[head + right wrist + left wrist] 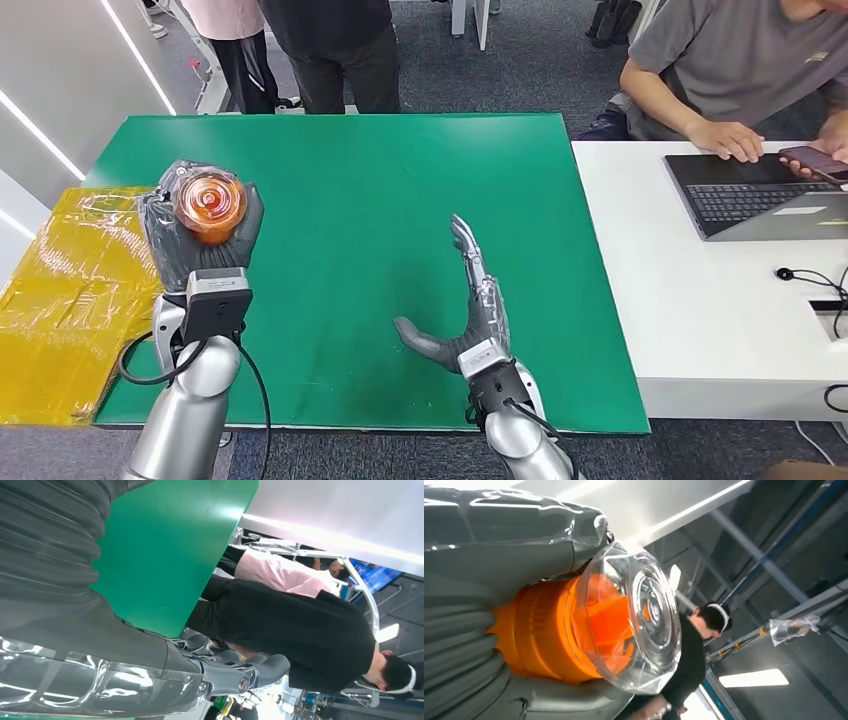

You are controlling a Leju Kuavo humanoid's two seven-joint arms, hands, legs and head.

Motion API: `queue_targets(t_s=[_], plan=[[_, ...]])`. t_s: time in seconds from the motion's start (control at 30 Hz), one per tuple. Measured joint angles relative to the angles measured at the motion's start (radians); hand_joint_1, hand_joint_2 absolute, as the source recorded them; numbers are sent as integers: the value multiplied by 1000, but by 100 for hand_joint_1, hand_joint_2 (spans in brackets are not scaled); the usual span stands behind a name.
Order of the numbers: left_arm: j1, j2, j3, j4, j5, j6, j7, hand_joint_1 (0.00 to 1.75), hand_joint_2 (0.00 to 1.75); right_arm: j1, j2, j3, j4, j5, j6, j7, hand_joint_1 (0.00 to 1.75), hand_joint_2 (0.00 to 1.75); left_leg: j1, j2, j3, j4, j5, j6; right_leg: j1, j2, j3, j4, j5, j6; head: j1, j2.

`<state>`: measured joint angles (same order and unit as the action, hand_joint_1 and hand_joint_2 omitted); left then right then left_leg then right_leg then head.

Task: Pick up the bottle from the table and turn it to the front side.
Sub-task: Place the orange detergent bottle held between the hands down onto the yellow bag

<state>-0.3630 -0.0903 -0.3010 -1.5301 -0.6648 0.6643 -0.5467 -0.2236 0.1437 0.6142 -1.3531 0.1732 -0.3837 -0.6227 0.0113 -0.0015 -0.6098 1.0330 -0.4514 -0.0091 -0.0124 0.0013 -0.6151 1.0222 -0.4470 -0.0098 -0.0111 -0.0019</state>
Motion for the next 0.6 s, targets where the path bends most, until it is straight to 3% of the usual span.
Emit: queue_targets(t_s=[0.33, 0.6], plan=[[-54, 25, 2, 85, -94, 26, 22, 175, 175, 1, 0, 0, -3, 2, -9, -2, 0, 175, 0, 0, 0, 0, 0, 0, 0, 0, 0, 0, 0, 0, 0, 0], [-69, 45, 108, 139, -699, 29, 103, 175, 175, 7, 0, 0, -34, 19, -7, 26, 0, 175, 0, 1, 0, 0, 0, 0, 0, 1, 0, 0, 0, 0, 0, 0]])
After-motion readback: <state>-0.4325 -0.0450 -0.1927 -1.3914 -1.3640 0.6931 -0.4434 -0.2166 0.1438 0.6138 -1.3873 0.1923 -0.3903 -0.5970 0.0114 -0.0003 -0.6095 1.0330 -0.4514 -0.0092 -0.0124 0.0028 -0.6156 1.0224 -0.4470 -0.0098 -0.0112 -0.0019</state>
